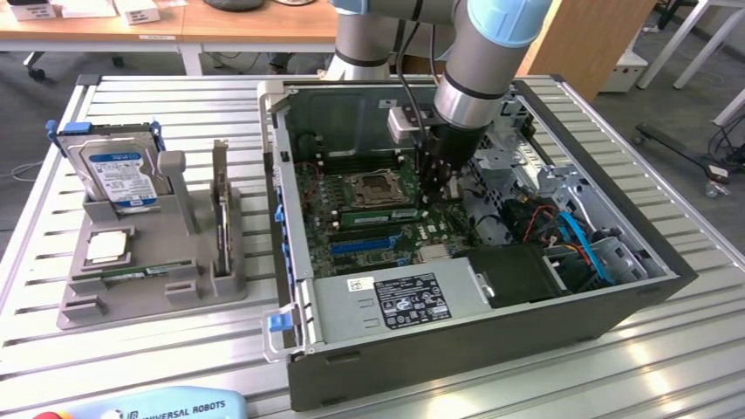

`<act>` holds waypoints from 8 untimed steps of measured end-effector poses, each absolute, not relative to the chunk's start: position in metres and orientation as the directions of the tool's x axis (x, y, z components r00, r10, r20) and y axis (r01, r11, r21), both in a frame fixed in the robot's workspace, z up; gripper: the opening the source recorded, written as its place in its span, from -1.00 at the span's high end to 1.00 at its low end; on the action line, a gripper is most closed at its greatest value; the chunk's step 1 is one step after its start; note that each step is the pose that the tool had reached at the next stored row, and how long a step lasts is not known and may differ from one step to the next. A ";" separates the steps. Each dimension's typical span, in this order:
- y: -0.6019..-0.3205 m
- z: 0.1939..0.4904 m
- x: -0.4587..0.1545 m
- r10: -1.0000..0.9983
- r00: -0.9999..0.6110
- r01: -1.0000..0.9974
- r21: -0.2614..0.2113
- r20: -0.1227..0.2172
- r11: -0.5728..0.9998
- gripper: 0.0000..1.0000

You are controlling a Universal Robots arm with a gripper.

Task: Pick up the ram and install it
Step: 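Press down the ram until it locks into place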

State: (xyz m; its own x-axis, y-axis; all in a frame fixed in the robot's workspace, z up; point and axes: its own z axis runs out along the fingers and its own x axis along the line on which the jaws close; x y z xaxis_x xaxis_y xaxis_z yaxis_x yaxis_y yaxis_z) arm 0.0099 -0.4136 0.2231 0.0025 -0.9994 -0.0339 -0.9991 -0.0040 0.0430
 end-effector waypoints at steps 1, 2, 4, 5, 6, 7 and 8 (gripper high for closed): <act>-0.414 0.224 0.010 -0.999 0.003 -0.999 0.043 -0.034 -0.004 0.80; -0.414 0.225 0.010 -0.999 0.002 -0.999 0.043 -0.035 -0.004 0.80; -0.414 0.229 0.010 -0.999 0.002 -0.999 0.043 -0.034 -0.004 0.80; -0.414 0.232 0.010 -0.999 0.002 -0.999 0.043 -0.034 -0.004 0.80; -0.414 0.234 0.010 -0.999 0.002 -0.999 0.043 -0.034 -0.004 0.80; -0.414 0.237 0.010 -0.999 0.002 -0.999 0.043 -0.034 -0.004 0.80; -0.414 0.239 0.010 -0.999 0.003 -0.999 0.043 -0.034 -0.004 0.80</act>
